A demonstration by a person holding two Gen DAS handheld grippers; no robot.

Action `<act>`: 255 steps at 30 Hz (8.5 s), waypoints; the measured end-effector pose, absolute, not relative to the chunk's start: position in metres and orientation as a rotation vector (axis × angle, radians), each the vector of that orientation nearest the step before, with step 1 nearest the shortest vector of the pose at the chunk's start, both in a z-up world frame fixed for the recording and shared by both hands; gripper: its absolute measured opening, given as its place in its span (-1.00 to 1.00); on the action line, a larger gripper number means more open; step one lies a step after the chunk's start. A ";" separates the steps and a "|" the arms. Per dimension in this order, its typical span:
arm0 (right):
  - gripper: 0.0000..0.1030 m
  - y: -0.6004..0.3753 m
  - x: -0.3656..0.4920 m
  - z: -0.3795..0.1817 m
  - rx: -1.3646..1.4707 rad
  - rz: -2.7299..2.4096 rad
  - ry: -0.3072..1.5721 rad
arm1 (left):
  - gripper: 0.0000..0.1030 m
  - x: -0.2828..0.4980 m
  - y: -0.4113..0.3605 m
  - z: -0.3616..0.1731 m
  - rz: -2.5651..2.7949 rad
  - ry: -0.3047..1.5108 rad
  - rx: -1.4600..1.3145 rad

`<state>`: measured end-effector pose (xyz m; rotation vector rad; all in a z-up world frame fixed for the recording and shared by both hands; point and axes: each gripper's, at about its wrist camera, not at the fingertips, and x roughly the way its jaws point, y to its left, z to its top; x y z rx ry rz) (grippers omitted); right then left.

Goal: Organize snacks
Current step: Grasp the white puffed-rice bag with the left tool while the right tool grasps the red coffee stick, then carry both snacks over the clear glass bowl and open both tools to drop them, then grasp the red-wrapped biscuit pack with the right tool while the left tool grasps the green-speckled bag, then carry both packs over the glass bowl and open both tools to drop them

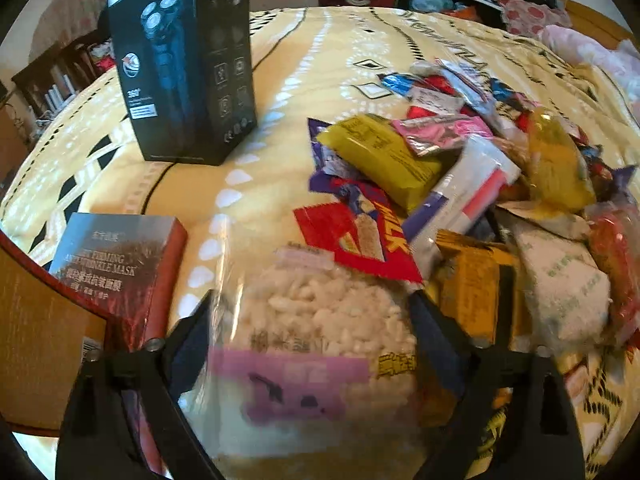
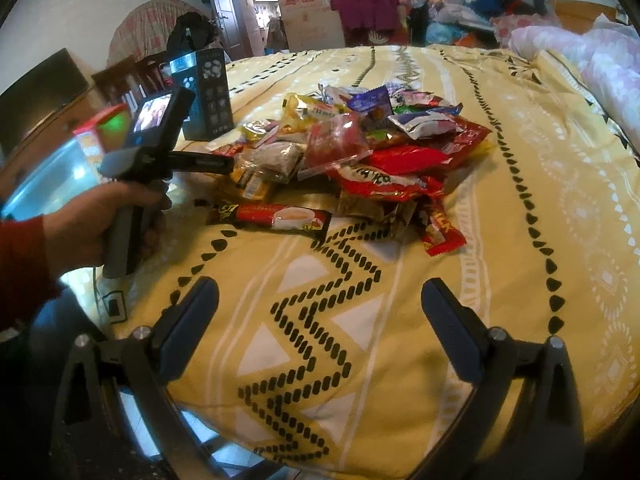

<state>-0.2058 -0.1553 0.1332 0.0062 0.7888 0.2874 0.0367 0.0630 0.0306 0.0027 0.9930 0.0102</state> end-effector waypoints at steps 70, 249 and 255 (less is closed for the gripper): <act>-0.34 -0.048 -0.144 0.194 -0.137 0.453 0.748 | 0.35 -0.129 0.135 0.170 -0.151 0.743 -0.147; 0.05 0.204 -0.077 0.301 -0.109 0.897 0.668 | -0.08 -0.133 0.394 0.244 0.329 0.637 -0.214; 0.05 0.272 -0.083 0.280 -0.197 0.966 0.735 | -0.08 -0.138 0.431 0.217 0.385 0.687 -0.284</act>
